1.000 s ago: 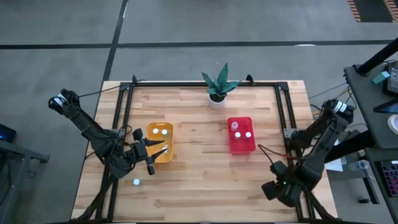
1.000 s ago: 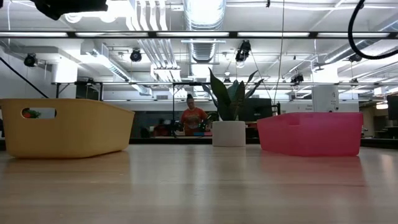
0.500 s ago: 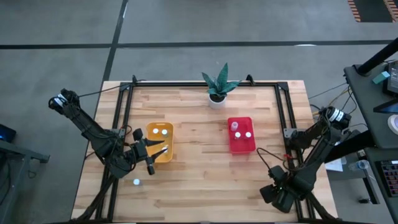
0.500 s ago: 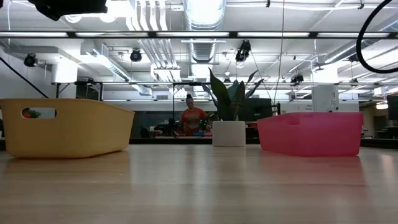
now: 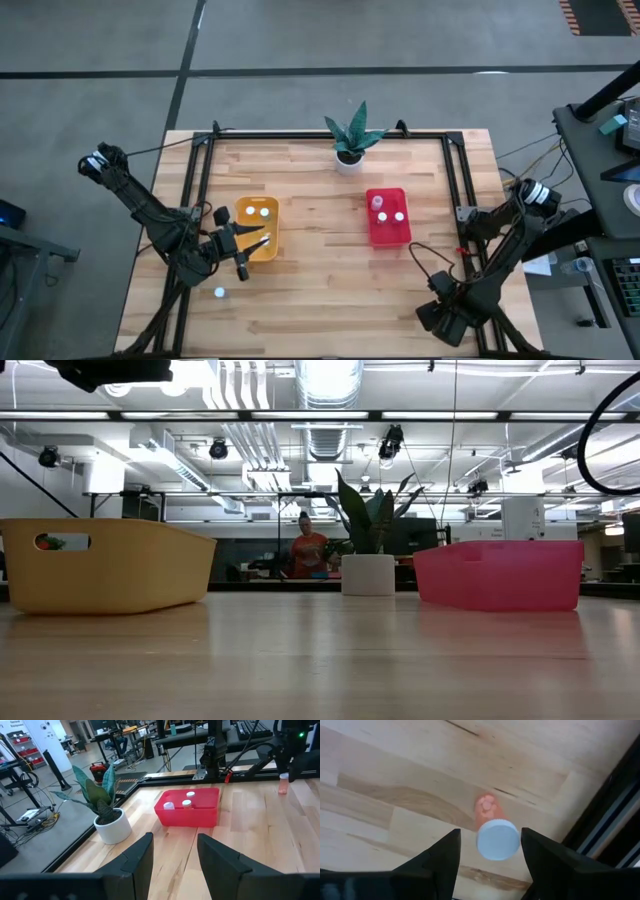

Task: Pick and place medicine bottles into bin by pill shape (circle, oval)
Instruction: Put the pink tablet bottle into the yellow bin

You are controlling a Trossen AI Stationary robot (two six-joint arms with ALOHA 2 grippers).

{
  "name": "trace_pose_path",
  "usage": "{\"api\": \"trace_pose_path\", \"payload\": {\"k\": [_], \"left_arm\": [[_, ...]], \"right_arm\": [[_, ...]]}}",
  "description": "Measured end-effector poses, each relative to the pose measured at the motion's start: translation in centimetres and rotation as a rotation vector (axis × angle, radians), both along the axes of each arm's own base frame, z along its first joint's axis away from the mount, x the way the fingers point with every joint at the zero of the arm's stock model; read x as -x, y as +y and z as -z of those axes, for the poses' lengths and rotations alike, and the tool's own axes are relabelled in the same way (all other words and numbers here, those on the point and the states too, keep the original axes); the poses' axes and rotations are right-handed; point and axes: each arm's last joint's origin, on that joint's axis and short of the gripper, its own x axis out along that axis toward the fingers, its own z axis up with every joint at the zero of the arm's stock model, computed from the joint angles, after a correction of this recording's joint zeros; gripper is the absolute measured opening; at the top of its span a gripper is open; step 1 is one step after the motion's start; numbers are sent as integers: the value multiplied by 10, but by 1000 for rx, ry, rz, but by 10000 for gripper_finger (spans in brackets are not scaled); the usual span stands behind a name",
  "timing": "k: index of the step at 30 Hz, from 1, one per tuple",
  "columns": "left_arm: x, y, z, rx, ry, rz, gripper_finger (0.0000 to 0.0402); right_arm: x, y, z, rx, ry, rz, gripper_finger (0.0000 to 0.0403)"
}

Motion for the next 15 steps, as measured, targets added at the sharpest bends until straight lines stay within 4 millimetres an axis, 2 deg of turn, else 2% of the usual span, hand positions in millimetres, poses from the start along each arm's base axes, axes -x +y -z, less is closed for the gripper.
{"api": "trace_pose_path", "payload": {"k": [10, 15], "left_arm": [[0, 0, 0, 1, -1, 0, 136], [0, 0, 0, 2, -2, 0, 136]], "right_arm": [[0, -1, 2, 2, 0, -7, 109], [1, -1, 0, -3, -4, -21, 103]]}}
